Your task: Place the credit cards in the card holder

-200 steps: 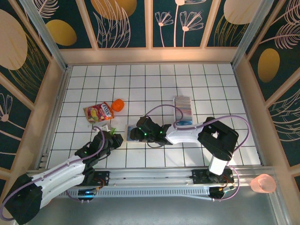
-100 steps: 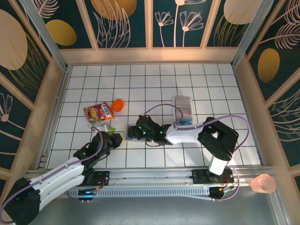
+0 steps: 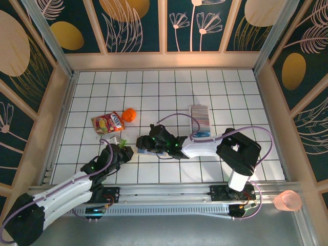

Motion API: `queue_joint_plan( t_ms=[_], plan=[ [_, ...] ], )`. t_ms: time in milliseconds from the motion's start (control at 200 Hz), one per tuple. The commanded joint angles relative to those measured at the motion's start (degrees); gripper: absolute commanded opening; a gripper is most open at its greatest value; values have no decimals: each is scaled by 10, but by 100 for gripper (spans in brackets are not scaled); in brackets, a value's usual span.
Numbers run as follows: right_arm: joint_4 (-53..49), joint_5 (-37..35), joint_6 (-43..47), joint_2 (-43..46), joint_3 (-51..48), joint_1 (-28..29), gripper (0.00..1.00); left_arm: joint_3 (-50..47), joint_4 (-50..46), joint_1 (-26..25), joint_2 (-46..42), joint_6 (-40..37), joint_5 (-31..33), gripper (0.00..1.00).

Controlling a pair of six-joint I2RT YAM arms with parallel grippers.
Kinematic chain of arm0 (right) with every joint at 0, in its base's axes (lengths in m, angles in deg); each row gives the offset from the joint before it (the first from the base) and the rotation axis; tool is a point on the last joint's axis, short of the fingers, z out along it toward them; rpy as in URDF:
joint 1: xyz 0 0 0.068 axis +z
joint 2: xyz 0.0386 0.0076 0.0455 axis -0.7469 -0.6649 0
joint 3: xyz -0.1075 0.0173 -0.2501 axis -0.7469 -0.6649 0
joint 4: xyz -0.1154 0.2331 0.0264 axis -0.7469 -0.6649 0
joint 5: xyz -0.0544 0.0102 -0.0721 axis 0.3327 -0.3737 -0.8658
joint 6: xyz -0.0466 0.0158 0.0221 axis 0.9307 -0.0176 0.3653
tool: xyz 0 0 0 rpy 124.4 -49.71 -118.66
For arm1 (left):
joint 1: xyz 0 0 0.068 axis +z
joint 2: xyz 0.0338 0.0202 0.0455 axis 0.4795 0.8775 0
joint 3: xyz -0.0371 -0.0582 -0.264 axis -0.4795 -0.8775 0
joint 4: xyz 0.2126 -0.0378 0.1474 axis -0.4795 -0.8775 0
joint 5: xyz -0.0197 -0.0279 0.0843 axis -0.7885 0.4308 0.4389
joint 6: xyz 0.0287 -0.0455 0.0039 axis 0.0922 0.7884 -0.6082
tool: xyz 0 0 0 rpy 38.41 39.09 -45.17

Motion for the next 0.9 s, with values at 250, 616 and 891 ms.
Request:
queue_joint_plan(
  t_ms=[250,616,891],
  plan=[
    [40,9,-17,19,-15,-6,55,-4,4,-1,5,7,0,7],
    [-130,-89,10,37,5,-5,54,6,-8,-2,-6,3,18,6],
    [-280,-195,55,58,18,-8,50,35,7,-1,36,-29,6,15]
  ],
)
